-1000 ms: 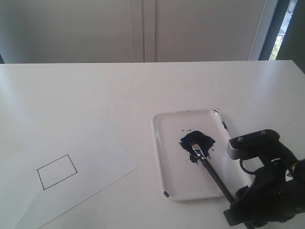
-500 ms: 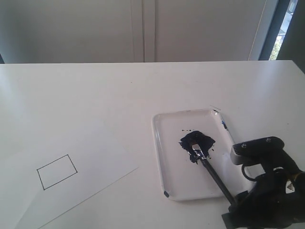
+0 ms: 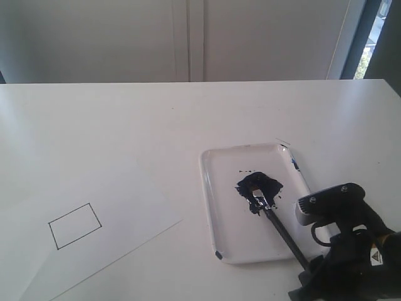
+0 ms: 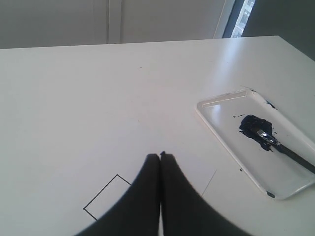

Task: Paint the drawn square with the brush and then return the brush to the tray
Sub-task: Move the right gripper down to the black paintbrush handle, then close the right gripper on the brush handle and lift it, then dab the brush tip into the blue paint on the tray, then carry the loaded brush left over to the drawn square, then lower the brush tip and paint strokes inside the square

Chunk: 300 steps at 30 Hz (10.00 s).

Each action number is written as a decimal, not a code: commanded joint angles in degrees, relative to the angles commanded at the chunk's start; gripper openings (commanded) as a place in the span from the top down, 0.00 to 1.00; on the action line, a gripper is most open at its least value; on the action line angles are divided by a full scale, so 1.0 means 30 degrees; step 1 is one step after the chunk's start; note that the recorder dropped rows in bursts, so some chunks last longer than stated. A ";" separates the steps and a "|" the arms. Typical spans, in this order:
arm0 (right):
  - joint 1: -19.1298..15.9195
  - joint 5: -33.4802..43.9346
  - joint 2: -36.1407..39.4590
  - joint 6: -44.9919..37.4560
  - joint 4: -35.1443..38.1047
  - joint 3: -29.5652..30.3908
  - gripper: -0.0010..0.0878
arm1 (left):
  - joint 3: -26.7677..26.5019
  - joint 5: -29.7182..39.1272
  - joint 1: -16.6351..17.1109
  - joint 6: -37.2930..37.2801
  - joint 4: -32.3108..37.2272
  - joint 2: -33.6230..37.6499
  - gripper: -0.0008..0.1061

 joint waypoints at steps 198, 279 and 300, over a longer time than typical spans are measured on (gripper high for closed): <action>0.0000 0.8961 -0.2970 -0.0757 -0.1577 -0.6333 0.99 | 0.0000 0.0658 0.0000 0.0008 0.1421 0.0000 0.99; 0.6664 0.7295 1.1749 -0.8577 0.4457 -1.6538 0.99 | 0.0000 -0.5644 -0.3868 0.4904 0.8397 2.0775 0.49; 0.7292 0.7308 1.2474 -0.8622 0.4335 -1.6581 0.99 | 0.0000 -0.5562 -0.3868 0.4904 0.8397 2.1006 0.49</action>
